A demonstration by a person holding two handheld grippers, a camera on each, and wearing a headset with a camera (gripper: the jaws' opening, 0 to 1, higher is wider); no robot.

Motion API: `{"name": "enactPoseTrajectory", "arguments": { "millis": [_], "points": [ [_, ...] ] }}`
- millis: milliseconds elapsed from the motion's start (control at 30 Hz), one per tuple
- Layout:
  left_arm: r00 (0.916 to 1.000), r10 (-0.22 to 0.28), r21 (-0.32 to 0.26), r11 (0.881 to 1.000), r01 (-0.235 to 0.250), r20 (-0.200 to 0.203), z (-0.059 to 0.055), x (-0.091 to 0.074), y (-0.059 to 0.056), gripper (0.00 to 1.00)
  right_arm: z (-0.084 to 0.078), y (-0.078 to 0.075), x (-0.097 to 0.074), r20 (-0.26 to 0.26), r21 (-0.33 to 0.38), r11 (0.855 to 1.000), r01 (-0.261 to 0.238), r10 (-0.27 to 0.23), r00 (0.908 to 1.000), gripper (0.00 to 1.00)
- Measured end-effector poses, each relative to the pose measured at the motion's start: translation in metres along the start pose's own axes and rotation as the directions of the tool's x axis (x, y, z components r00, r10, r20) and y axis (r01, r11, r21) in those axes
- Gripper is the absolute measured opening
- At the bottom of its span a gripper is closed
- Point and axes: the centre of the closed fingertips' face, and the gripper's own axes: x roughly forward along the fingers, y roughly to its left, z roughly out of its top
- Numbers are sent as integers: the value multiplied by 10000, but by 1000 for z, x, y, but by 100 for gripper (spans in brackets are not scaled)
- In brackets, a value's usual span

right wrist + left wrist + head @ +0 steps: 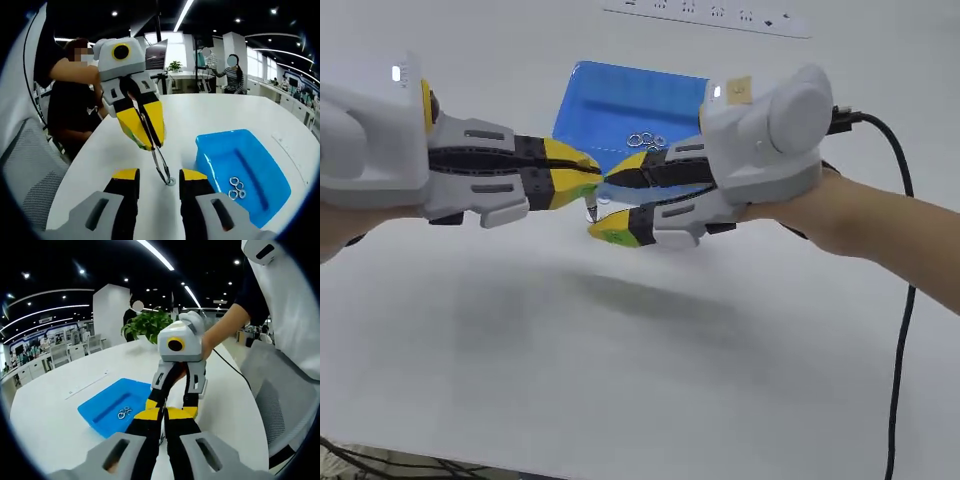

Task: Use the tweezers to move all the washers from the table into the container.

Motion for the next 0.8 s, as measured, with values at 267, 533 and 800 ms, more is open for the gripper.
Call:
{"name": "enactPoseTrajectory", "arguments": {
  "millis": [267,533,800],
  "points": [
    [9999,-118,4,9999,118,-34,0,4,-1,6,3,0,9,-130,-614,9968,-518,511,9986,21],
    [9998,-155,9,9999,155,-94,0,5,-3,6,1,-5,15,-293,-739,9943,-767,747,9968,13],
    [9998,-89,-35,10000,89,-154,-1,3,-3,6,0,-5,18,-298,-741,9922,-1005,985,9947,12]
  ]
}}
